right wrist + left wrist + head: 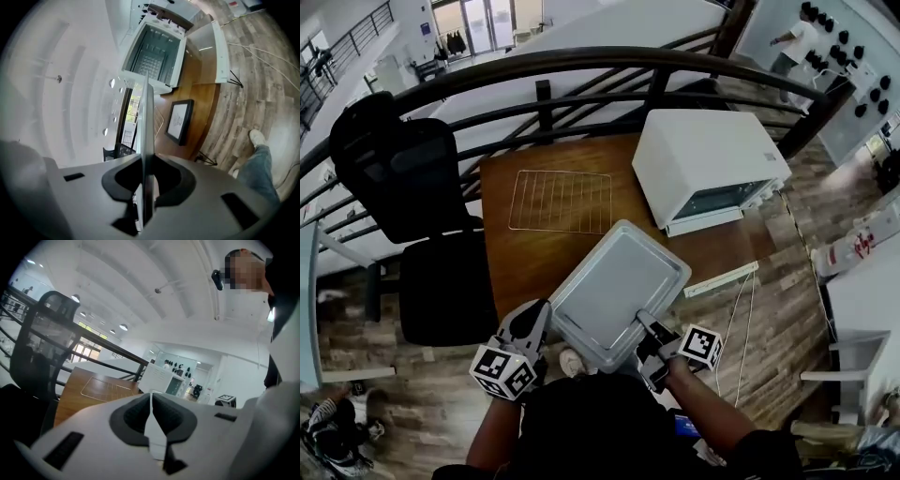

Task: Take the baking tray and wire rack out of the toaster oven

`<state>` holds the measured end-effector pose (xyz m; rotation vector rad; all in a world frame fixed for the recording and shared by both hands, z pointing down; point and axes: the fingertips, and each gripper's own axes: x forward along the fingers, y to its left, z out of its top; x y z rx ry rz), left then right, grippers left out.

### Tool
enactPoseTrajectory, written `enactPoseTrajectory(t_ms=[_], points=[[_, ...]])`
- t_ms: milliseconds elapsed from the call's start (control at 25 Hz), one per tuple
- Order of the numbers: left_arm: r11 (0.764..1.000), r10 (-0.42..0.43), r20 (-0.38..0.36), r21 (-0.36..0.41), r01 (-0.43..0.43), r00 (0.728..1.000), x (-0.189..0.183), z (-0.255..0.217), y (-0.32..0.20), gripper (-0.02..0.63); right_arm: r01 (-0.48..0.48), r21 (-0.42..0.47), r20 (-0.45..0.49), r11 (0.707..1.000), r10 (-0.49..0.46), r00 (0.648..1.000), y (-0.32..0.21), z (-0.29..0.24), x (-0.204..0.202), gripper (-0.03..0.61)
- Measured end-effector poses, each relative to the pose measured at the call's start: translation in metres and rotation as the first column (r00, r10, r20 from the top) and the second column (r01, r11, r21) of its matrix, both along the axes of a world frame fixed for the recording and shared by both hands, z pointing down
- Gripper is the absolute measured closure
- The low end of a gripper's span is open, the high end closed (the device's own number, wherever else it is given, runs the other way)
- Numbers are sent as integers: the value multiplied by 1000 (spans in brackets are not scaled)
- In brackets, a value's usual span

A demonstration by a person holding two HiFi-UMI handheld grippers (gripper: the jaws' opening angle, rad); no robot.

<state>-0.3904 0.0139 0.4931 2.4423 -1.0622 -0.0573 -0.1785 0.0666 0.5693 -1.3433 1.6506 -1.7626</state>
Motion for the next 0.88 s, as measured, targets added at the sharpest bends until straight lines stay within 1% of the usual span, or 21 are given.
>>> enactPoseTrajectory(t_ms=[200,440,600,880], points=[[994,-112,0,-13,112,994,-44,3,5,589,103,-7,-7,995,-103,995,-25,7,-33,525],[975,-222,12,-21,223,975,-80,8,3,589,210,-9,-16,978,-211,977,-61,12,-64,525],[962,-273,19,-22,273,962,-93,8,-6,589,256,-16,-9,967,-256,967,-82,15,-75,525],[942,-335,27,-16,335,942,-102,1,-33,589,331,-39,-53,943,-332,942,-132,24,-86,523]])
